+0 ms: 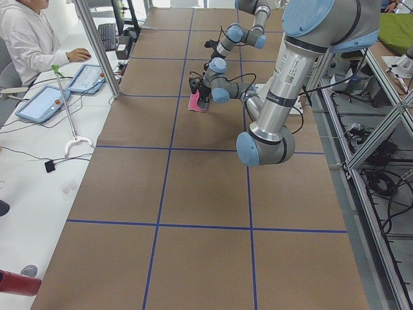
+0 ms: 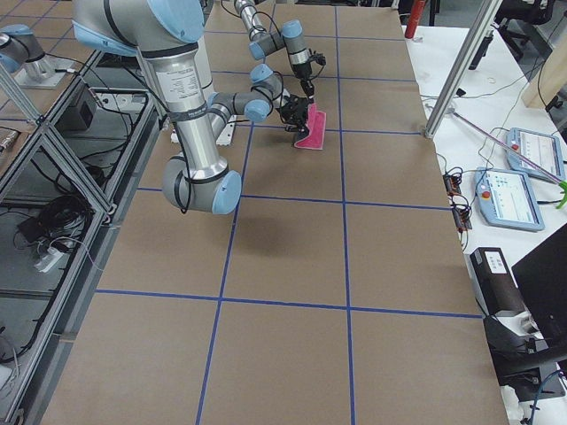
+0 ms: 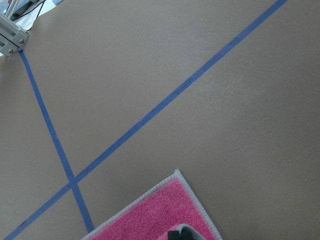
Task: Fold towel twice with both arms
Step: 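Carry the near edge with both grippers over onto the far edge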
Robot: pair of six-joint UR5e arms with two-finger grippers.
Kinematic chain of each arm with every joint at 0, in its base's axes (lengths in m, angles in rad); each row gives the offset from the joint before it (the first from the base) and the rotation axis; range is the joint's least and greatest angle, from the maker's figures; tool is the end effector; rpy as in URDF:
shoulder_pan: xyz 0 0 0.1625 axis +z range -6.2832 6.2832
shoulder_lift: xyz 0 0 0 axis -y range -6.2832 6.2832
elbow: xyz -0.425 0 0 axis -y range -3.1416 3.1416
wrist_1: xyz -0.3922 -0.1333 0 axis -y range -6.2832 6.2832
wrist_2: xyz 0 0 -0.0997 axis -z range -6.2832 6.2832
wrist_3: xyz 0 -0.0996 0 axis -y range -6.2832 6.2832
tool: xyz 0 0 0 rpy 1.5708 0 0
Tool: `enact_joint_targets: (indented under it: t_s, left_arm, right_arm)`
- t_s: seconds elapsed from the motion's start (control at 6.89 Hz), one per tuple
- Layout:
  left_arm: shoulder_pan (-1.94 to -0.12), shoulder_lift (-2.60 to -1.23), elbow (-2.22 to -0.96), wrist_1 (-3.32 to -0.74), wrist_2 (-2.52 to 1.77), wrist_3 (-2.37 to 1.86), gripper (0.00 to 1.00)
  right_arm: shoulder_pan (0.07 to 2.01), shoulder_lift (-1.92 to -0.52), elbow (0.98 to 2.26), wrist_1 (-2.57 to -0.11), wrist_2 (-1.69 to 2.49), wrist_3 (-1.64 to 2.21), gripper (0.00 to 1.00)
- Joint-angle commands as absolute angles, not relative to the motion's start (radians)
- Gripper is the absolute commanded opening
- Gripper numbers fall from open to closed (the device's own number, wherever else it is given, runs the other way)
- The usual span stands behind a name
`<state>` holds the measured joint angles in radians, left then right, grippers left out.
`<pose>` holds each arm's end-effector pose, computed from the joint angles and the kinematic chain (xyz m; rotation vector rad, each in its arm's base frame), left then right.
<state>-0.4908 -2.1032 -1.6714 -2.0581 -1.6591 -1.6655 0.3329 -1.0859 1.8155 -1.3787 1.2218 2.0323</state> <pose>0.5275 -0.4231 0.2501 0.1445 1.1250 -0.4728 -0.5363 -0.3625 0.2542 0.2742 -0.9648 0.8900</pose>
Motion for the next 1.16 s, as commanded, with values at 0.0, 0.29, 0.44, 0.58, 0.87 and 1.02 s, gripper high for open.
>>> enact_joint_targets:
  t_s: [0.0, 0.29, 0.44, 0.58, 0.87, 1.02]
  left_arm:
    - [-0.502, -2.106, -1.663, -2.057, -1.660, -1.664, 0.00]
    - [-0.503, -2.106, -1.641, -2.063, -1.660, -1.664, 0.00]
    - [-0.505, -2.108, -1.634, -2.065, -1.660, -1.664, 0.00]
    - [-0.503, -2.120, -1.617, -2.065, -1.660, -1.661, 0.00]
    - [-0.503, -2.149, -1.571, -2.065, -1.652, -1.658, 0.00]
    - [-0.503, -2.149, -1.568, -2.066, -1.649, -1.658, 0.00]
  right_arm:
    - [0.351, -1.042, 1.749, -1.378, 1.226, 2.026, 0.00]
    - [0.354, -1.042, 1.735, -1.378, 1.227, 2.023, 0.00]
    - [0.354, -1.042, 1.724, -1.378, 1.227, 2.023, 0.00]
    - [0.354, -1.042, 1.720, -1.378, 1.227, 2.022, 0.00]
    - [0.354, -1.042, 1.703, -1.376, 1.227, 2.020, 0.00]
    - [0.354, -1.042, 1.703, -1.376, 1.227, 2.020, 0.00]
